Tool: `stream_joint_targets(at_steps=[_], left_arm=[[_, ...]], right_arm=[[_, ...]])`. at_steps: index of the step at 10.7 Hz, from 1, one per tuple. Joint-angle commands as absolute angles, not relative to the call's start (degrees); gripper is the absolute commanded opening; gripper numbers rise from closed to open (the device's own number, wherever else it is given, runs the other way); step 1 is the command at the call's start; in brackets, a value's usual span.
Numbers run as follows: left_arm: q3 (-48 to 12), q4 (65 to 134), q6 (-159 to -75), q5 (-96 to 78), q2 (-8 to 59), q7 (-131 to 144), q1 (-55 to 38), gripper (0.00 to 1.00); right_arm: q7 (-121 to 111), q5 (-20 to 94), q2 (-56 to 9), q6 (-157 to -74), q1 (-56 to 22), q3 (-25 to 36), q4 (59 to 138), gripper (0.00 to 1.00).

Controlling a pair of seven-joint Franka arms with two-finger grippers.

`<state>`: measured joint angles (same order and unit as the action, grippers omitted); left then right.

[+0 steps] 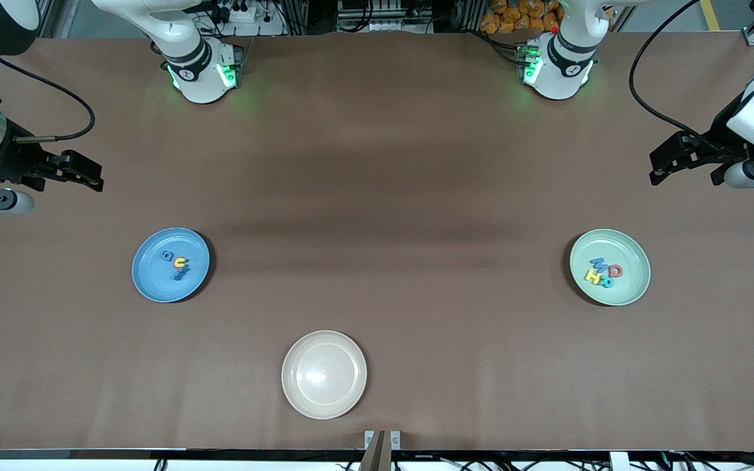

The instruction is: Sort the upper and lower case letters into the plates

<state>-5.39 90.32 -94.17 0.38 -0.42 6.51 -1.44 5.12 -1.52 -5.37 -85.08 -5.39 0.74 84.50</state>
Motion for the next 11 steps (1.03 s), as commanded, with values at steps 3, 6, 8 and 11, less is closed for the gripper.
stream_joint_targets(at_steps=[3, 6, 8, 11], left_arm=[[-5.4, 89.9, -93.0, 0.1, -1.0, 5.4, -1.3, 1.0], [-5.4, 89.9, -93.0, 0.1, -1.0, 5.4, -1.4, 1.0], [-5.5, 90.0, -93.0, 0.1, -1.1, 5.6, -1.4, 1.0], [-5.5, 90.0, -93.0, 0.1, -1.1, 5.5, -1.4, 1.0]], right_arm=[[5.0, -1.2, -4.8, -84.9, -5.5, 1.0, 84.8, 1.0], [5.1, -1.2, -4.8, -84.9, -5.5, 1.0, 84.8, 1.0], [5.1, -1.2, -4.8, -85.0, -5.7, 0.9, 84.7, 1.0], [4.9, 3.0, -2.0, -84.5, -5.4, 1.0, 84.9, 1.0]])
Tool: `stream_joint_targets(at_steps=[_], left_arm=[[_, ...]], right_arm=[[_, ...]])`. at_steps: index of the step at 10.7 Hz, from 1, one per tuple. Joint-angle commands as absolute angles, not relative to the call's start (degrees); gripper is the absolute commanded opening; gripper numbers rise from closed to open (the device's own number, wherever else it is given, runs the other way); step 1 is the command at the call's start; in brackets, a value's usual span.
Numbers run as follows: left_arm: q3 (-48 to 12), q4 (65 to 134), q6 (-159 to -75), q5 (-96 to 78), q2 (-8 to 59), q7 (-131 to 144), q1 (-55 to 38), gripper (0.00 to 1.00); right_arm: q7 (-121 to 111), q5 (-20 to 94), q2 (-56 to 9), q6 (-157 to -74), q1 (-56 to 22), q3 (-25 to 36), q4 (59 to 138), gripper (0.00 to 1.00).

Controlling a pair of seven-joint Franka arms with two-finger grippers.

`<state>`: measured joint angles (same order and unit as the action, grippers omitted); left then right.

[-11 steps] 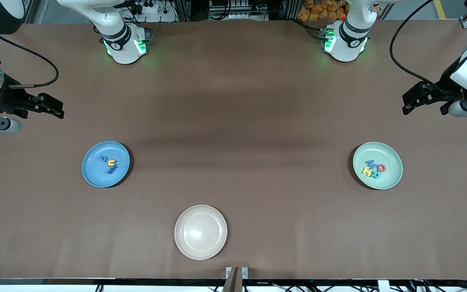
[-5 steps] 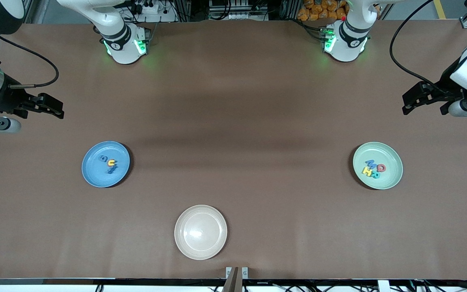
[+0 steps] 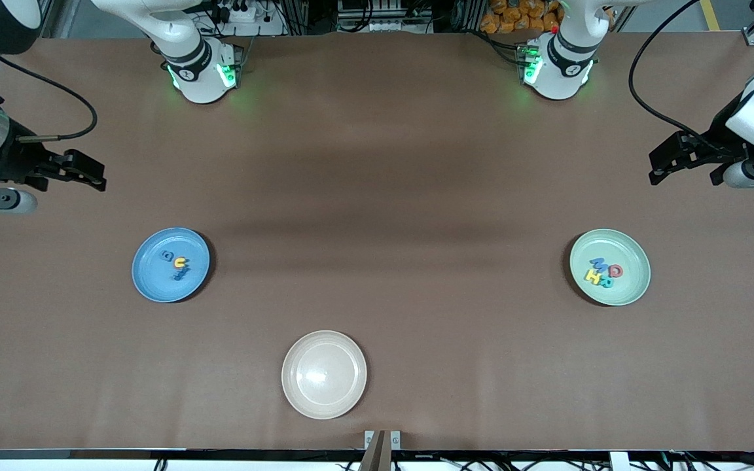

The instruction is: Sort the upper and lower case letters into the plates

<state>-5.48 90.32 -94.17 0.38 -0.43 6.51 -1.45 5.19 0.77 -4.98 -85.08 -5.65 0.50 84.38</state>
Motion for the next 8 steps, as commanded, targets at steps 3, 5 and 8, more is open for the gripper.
stream_joint_targets(at_steps=[3, 5, 8], left_arm=[[-5.5, 89.9, -93.0, 0.1, -1.1, 5.5, -1.4, 1.0], [-5.5, 89.9, -93.0, 0.1, -1.1, 5.5, -1.4, 1.0], [-5.5, 89.9, -93.0, 0.1, -1.1, 5.4, -1.4, 1.0]], right_arm=[[5.6, 2.9, -1.1, -82.5, -5.5, 1.0, 85.1, 1.0], [5.6, 2.8, -0.8, -82.8, -5.5, 1.1, 86.0, 1.0], [5.5, 2.4, 1.8, -84.2, -5.4, 1.1, 90.6, 1.0]])
